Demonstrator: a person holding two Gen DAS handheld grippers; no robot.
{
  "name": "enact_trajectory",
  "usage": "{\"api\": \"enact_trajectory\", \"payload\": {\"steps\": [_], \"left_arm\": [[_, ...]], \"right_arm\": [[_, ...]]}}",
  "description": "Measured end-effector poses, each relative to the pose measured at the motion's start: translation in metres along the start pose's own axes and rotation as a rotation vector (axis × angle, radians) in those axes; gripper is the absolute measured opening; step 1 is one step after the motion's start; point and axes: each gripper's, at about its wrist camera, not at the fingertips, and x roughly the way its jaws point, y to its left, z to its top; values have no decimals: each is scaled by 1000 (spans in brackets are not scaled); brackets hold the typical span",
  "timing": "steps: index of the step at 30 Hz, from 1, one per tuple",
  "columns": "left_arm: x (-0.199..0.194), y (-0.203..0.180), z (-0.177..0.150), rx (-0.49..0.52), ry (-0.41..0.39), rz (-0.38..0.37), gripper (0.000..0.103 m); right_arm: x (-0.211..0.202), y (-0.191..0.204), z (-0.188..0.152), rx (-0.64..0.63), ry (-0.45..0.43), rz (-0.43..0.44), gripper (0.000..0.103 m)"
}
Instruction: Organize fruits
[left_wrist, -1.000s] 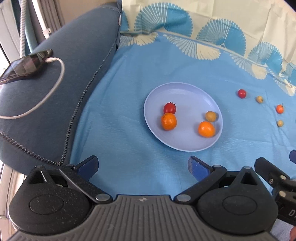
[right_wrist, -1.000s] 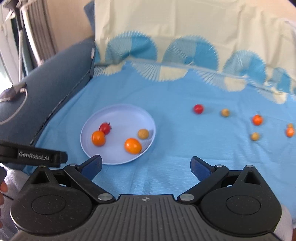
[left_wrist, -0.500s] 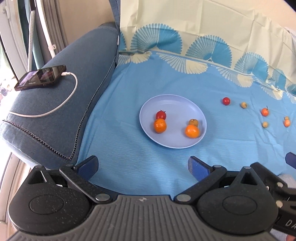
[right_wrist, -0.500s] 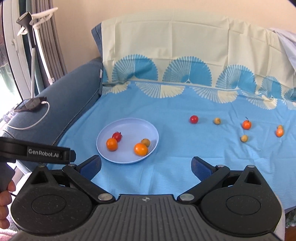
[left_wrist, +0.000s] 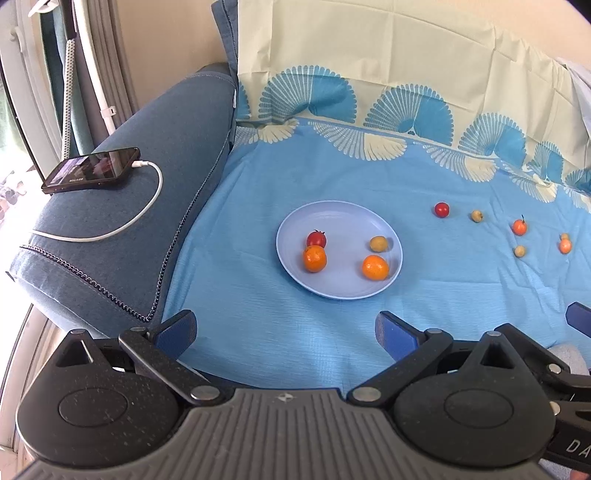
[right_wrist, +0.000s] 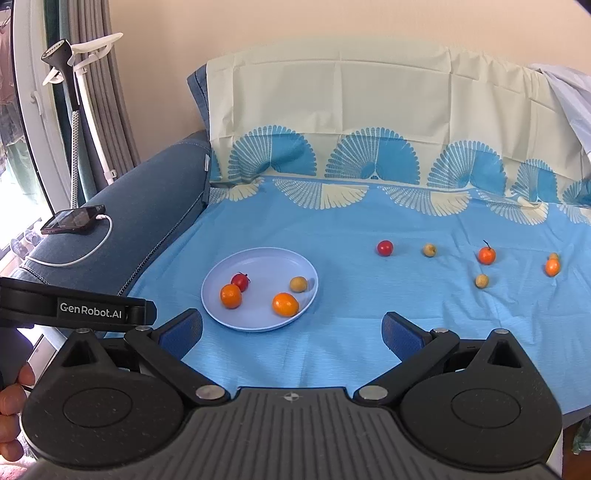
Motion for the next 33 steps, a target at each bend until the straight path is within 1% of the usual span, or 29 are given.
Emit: {"api": "enact_trajectory", "payload": {"steps": [14,26,33], "left_arm": [[-8,0,-2,11,-22,-1,103],[-7,-2,-2,14,-16,4,103],[0,-3,1,16,0,10,103]], "right_arm": [[-6,2,-2,-3,-13,2,102],[-6,3,-3,-3,-12,4,102],[1,-1,-3,6,10,12,102]]}}
